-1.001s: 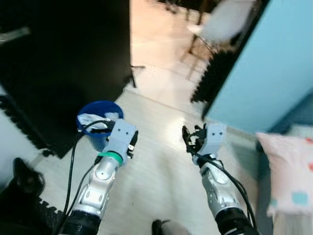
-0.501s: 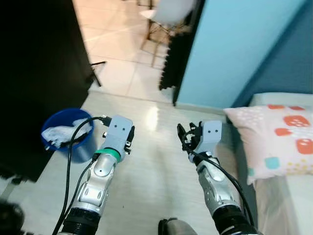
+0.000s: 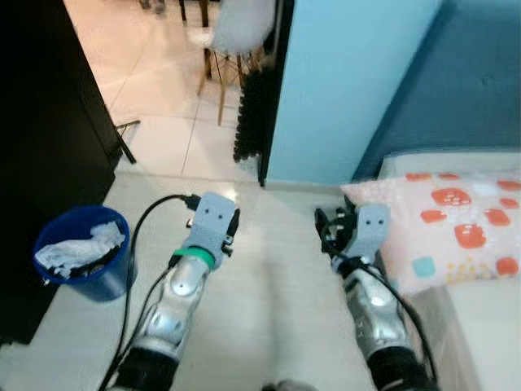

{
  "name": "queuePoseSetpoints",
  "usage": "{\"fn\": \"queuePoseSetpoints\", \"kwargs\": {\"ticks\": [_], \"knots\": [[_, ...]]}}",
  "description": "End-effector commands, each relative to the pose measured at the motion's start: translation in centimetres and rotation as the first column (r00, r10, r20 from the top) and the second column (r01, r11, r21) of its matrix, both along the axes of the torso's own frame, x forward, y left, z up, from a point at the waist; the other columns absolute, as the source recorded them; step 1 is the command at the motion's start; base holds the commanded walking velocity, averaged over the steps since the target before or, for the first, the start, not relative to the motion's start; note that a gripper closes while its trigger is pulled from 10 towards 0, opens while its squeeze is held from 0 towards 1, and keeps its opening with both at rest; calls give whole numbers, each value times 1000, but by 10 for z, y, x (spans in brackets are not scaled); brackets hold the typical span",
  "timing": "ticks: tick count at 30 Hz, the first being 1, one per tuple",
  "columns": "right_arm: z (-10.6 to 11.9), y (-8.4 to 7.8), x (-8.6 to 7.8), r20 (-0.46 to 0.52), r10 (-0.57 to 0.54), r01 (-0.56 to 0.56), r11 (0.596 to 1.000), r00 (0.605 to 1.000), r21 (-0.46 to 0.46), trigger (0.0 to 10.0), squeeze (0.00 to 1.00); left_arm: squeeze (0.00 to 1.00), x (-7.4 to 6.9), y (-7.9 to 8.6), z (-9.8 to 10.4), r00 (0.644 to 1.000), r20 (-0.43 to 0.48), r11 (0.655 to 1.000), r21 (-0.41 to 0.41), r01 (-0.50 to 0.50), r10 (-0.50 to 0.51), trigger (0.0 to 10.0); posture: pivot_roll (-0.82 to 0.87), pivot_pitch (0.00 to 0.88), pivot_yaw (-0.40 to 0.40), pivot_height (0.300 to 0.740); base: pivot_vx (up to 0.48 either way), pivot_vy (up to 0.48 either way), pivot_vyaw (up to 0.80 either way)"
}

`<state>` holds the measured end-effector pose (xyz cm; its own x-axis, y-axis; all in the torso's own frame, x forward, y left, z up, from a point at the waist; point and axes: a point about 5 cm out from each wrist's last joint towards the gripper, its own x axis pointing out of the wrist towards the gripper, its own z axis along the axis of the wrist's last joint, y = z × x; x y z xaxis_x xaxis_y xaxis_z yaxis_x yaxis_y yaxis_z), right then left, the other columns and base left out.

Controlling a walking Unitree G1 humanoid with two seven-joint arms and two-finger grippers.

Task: Clean up the room

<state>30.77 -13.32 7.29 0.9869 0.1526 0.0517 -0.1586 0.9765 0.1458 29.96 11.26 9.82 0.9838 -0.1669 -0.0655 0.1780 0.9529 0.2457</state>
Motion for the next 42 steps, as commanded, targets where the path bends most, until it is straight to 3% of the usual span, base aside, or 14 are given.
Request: {"fn": "queuePoseSetpoints", "kwargs": {"ticks": [1, 10, 42], "knots": [[-5, 3, -3, -22, 12, -12, 1000, 1000, -5, 10000, 0, 0, 0, 2, -2, 1000, -8, 1000, 10, -9, 9, 10000, 51, 0, 23, 731, 356, 0, 0], [-6, 4, -3, -26, 15, -15, 1000, 1000, -7, 10000, 0, 0, 0, 2, -3, 1000, -8, 1000, 10, -4, 4, 10000, 51, 0, 23, 731, 355, 0, -47], [-6, 3, -3, -32, 10, -10, 1000, 999, 2, 10000, 0, 0, 0, -1, -1, 1000, -2, 1000, 11, 21, -21, 10000, 50, 0, 24, 731, 358, 0, -728]]}}
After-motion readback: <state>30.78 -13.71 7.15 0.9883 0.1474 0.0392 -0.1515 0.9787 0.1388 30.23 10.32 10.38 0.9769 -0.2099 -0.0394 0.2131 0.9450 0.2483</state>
